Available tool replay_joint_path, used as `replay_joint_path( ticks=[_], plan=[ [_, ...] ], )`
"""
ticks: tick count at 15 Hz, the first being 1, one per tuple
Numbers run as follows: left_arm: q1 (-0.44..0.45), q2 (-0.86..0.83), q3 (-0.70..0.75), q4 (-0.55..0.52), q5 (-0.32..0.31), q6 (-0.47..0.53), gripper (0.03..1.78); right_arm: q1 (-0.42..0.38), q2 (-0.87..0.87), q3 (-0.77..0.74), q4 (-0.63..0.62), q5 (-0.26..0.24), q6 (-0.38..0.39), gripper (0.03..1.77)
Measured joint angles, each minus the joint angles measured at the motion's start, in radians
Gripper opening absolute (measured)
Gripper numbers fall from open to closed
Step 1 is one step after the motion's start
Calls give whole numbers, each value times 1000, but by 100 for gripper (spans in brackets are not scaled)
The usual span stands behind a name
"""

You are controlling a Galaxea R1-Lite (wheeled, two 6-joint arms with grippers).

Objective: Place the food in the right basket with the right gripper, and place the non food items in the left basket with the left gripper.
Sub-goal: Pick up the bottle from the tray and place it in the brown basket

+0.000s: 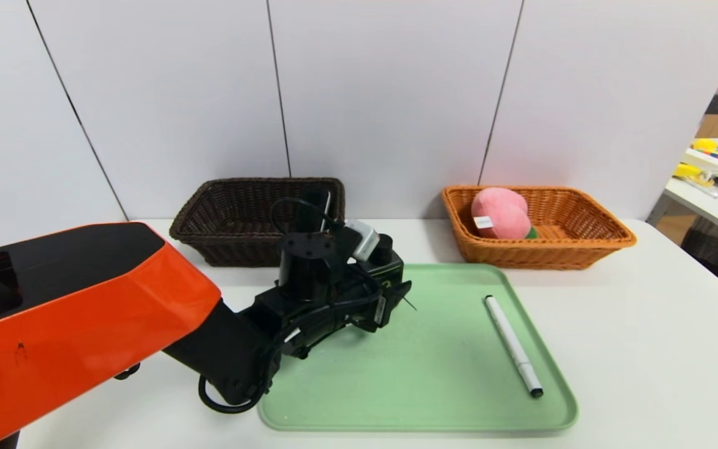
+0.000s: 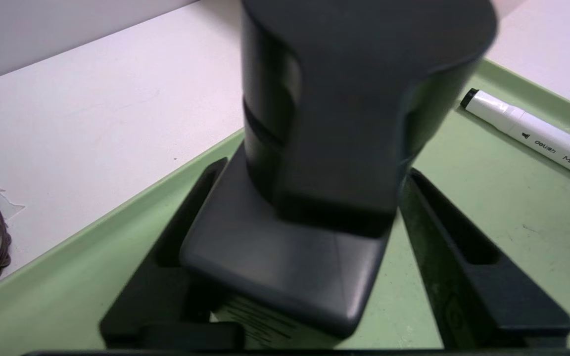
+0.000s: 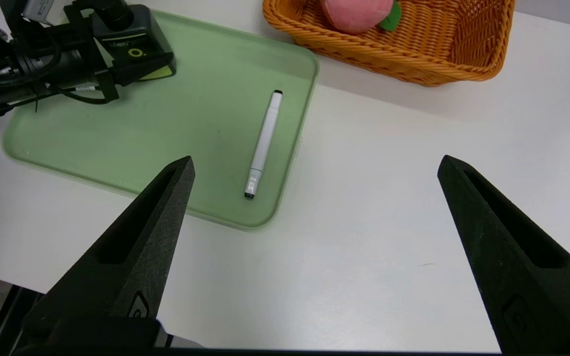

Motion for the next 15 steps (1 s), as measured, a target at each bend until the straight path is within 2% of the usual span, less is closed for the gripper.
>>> replay_joint_path(
  ticks=[4,11,13,15],
  plan=[
    [3,0,3,-1,1,1,62,1,-14,14,0,0,-2,169],
    [12,-43,10,32,3,0,62,1,-27,63,1,-2,1,169],
    [8,-91,11,91,3,0,62,1,-36,83,1,-4,1,169],
    [-4,-162,-5,194,3,1,62,1,-43,102,0,-4,1,169]
  ],
)
